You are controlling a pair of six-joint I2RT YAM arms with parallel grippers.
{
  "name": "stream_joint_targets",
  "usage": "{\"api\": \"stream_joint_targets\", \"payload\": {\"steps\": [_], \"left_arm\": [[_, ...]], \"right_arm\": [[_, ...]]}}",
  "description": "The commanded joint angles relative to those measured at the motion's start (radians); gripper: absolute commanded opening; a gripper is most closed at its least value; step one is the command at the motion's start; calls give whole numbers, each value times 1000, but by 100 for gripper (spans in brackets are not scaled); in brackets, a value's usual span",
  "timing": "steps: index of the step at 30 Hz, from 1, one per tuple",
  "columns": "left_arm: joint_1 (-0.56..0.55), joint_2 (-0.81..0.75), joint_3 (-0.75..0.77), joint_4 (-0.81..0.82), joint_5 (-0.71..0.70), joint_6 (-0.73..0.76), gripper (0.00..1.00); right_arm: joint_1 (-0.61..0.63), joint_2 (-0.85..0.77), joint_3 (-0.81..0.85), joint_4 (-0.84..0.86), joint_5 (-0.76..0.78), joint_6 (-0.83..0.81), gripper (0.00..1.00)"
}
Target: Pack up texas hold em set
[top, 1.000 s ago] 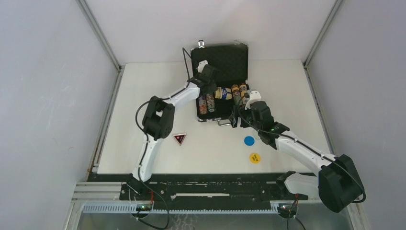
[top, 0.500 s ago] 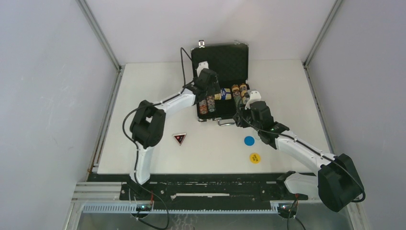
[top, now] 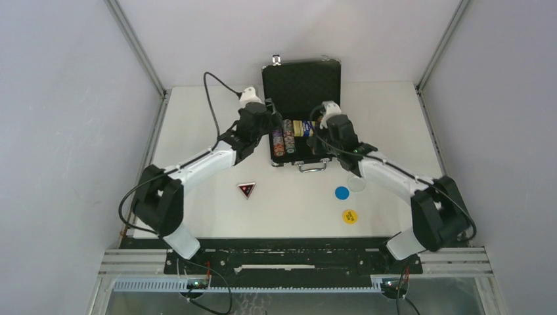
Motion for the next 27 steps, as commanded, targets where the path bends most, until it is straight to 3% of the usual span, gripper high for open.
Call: {"api": "stream_joint_targets", "payload": {"steps": [1,6,11,13,21,27], "left_arm": [[40,-101,-127,72,-22,-11,70],[48,-200,-284,75,-40,-13,70],[51,-329,-398,35,-74,10,70],[51,-375,-446,22,-90,17,70],[58,-459,-533,19,-83,40,70],[58,-487,-557,30,-65,43,70]], "right_arm": [[-4,175,259,33,-19,3,0],[-4,447,546,-38,21,-25,0],[-21,683,641,-68,94,21,0],[-39,735,723,-174,104,58,0],[-54,660,680,-196,182,43,0],[-52,534,590,-138,113,33,0]]}}
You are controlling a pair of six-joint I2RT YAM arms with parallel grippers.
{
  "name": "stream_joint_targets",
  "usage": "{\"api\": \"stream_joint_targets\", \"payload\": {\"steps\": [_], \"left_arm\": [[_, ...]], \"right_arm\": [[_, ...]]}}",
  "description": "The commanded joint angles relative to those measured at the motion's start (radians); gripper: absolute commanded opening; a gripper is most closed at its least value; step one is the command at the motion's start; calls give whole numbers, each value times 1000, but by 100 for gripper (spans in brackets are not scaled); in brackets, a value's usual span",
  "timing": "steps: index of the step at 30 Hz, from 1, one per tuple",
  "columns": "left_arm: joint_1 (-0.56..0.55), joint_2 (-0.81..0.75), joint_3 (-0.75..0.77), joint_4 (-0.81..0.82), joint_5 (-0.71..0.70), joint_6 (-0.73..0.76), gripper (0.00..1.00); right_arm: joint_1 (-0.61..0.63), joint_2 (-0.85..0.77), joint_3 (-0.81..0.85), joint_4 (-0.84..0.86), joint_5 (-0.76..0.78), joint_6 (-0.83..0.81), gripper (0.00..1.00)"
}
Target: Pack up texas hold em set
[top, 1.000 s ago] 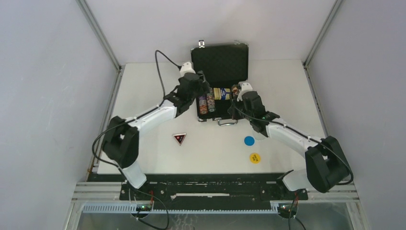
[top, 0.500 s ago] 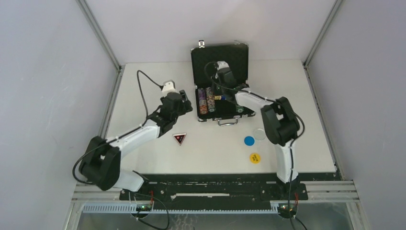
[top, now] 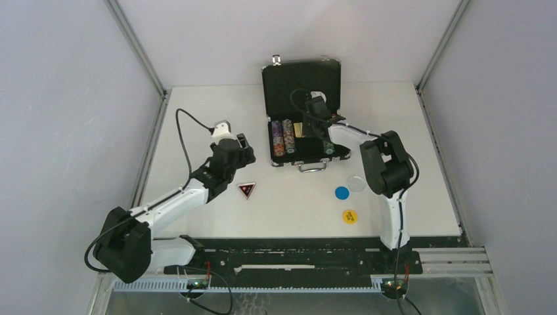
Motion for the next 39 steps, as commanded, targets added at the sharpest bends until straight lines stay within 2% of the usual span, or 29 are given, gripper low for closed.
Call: {"api": "stream_joint_targets", "payload": {"steps": [1,3,4,5,7,9,10,11,12,14,15,18,23,29,39], "left_arm": [[5,-63,-29,32,3,28,70],[5,-90,-39,40,10,33,70],[6,-102,-40,32,18,34,78],[6,-111,-32,12,24,21,96],[13,-107,-2,-53,43,0,100],[14,-94,17,-114,49,-34,100],[14,-90,15,-125,60,-44,100],[14,-87,5,-125,74,-56,100],[14,-89,-10,-119,85,-60,100],[14,-102,-47,-90,94,-93,98],[14,-113,-65,-77,94,-94,97],[14,-148,-95,-72,46,-106,97],[14,-186,-133,-39,21,-122,95],[14,-188,-155,3,80,-112,93],[14,-166,-157,10,109,-109,92]], "right_arm": [[5,-192,-69,49,-48,-7,0],[14,-272,-121,69,-50,-14,0],[24,-319,-153,77,-27,-27,0],[41,-370,-190,90,14,-51,2],[96,-489,-270,108,155,-108,7],[171,-588,-357,107,362,-132,18],[196,-635,-399,100,438,-129,33],[216,-677,-434,84,500,-110,58],[223,-721,-472,53,543,-74,74],[191,-793,-547,-21,541,51,95],[149,-829,-589,-50,488,114,99],[32,-927,-753,-65,368,249,100],[-33,-1015,-864,-108,377,319,100],[-51,-922,-876,-90,273,309,100],[-104,-827,-877,-130,242,353,96]]}}
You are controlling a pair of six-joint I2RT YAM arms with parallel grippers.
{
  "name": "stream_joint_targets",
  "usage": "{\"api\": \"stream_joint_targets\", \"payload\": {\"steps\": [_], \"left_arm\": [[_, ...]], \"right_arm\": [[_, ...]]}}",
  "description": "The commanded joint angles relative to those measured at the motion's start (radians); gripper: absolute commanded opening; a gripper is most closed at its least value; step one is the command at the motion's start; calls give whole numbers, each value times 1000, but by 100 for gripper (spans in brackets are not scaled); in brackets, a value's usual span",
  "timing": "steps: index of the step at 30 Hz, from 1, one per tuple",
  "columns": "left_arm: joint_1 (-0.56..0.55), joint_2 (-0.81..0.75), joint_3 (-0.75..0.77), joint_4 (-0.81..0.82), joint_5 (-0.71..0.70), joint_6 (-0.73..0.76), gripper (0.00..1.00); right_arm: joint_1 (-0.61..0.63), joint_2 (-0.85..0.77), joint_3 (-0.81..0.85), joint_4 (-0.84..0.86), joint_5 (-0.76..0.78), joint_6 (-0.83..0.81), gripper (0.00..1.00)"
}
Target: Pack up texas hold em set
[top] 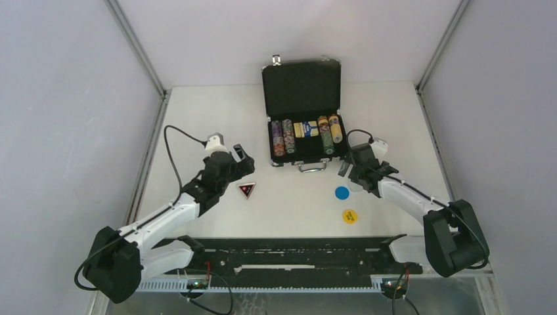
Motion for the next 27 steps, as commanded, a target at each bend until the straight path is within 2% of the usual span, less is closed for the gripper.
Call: {"api": "stream_joint_targets", "payload": {"steps": [1,8,11,18,27], "left_arm": [[5,2,-6,46,28,-9,92],[5,10,-1,39,32,-6,92],[4,12,0,36,37,-6,92],[5,23,6,36,63,-9,92],[5,31,9,36,85,-13,92]], "right_arm": [[-19,25,17,3,-23,38,96],[-24,106,17,8,-63,60,93],[-24,112,3,10,-63,72,84],[-24,99,-5,-6,-90,49,83],[-12,-20,-51,-52,-42,66,99]]}}
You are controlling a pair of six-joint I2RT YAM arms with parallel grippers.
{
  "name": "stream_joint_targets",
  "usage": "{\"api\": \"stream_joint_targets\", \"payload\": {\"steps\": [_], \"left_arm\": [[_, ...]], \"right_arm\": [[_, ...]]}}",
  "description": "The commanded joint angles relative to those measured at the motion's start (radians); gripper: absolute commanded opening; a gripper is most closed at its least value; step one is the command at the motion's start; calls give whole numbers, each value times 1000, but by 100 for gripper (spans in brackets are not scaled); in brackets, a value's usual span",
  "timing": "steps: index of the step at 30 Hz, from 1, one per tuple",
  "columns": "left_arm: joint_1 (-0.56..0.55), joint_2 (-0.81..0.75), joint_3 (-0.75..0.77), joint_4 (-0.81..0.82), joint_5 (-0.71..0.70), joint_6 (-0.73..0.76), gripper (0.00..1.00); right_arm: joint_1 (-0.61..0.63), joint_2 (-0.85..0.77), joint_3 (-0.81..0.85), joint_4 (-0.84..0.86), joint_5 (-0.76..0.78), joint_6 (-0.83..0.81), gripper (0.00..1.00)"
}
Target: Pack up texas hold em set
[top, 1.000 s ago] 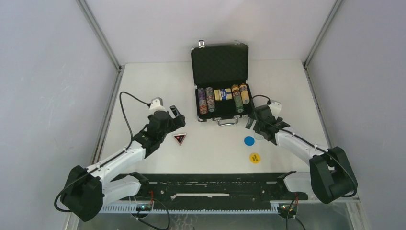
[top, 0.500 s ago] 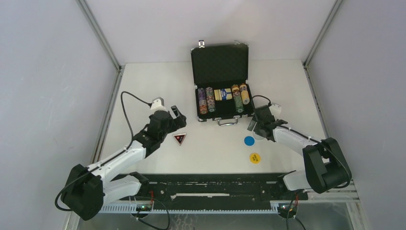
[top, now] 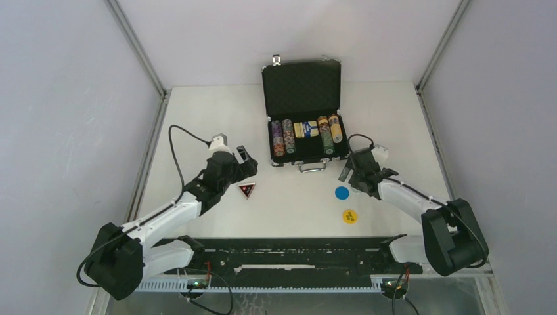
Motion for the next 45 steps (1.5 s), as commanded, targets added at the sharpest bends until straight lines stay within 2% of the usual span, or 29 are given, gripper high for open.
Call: {"api": "stream_joint_targets", "payload": {"steps": [1,13,21,23,27,31,45], "left_arm": [[5,3,9,31,20,-13,92],[5,11,12,29,17,-10,92],[4,20,15,26,29,-15,92],[5,18,15,25,28,-15,92],[5,19,19,20,28,-15,92],[5,23,21,19,30,-15,92],[4,23,27,7,39,-13,92]], "right_arm": [[-2,-63,-24,-53,9,16,100],[-26,-151,-37,-47,29,12,97],[-47,-35,-35,-18,5,-16,97],[-47,-14,-28,-17,4,-17,89],[-46,18,-7,-31,-11,-29,81],[-47,50,18,-56,-6,-28,77],[18,147,107,-142,57,-26,76]]}}
